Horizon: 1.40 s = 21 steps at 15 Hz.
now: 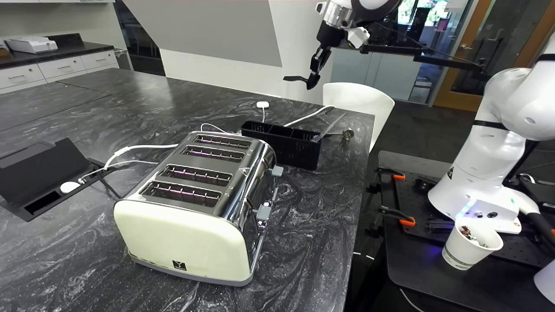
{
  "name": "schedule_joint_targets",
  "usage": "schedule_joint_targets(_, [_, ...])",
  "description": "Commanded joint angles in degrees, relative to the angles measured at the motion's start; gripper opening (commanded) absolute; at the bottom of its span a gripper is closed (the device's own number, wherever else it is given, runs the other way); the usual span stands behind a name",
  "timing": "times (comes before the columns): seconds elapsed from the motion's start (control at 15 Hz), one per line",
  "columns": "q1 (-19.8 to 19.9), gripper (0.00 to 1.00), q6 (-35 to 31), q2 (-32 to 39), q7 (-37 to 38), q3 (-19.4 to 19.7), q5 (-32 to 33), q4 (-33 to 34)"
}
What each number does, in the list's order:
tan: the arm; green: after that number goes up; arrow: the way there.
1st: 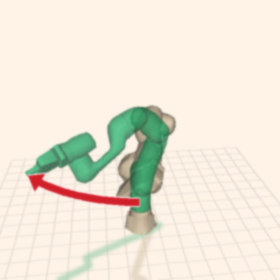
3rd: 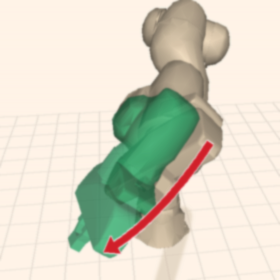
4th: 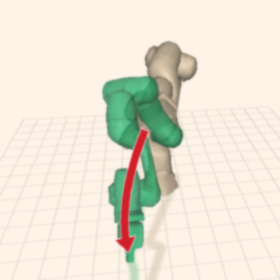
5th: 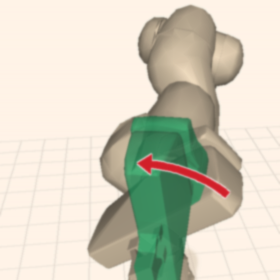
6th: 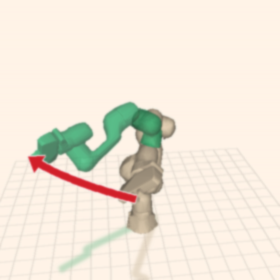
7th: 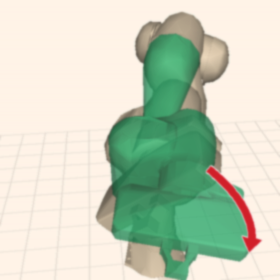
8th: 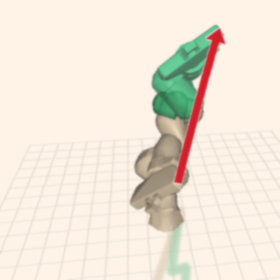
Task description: Put the black spoon on the counter
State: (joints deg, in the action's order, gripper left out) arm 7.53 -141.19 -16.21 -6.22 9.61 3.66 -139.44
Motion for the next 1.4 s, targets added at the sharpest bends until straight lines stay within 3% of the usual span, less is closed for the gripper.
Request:
schedule_joint_targets(0.0, [3.24, 0.02, -5.02, -1.83, 8.63, -0.31, 0.05, -4.56])
schedule_joint_targets(0.2, [6.04, 0.02, -7.12, -1.51, 19.71, -2.70, 2.48, -5.81])
schedule_joint_targets(0.27, [4.31, 0.09, -4.81, -0.23, 12.98, -0.81, 0.56, -3.90])
schedule_joint_targets(0.47, [5.18, 0.09, -5.24, -0.24, 17.69, -2.03, 1.45, -4.34])
schedule_joint_targets(0.53, [5.18, 0.02, -5.26, -0.24, 17.80, -2.10, 1.45, -4.34])
schedule_joint_targets(0.6, [5.48, 0.02, -4.43, 0.00, 19.90, -2.50, 1.29, -3.81])
schedule_joint_targets(1.07, [7.87, 0.02, -8.34, 2.63, 38.06, -3.16, -1.94, -4.81])
schedule_joint_targets(1.33, [12.73, 0.02, -15.02, 6.31, 54.36, -5.26, 6.76, -6.46])
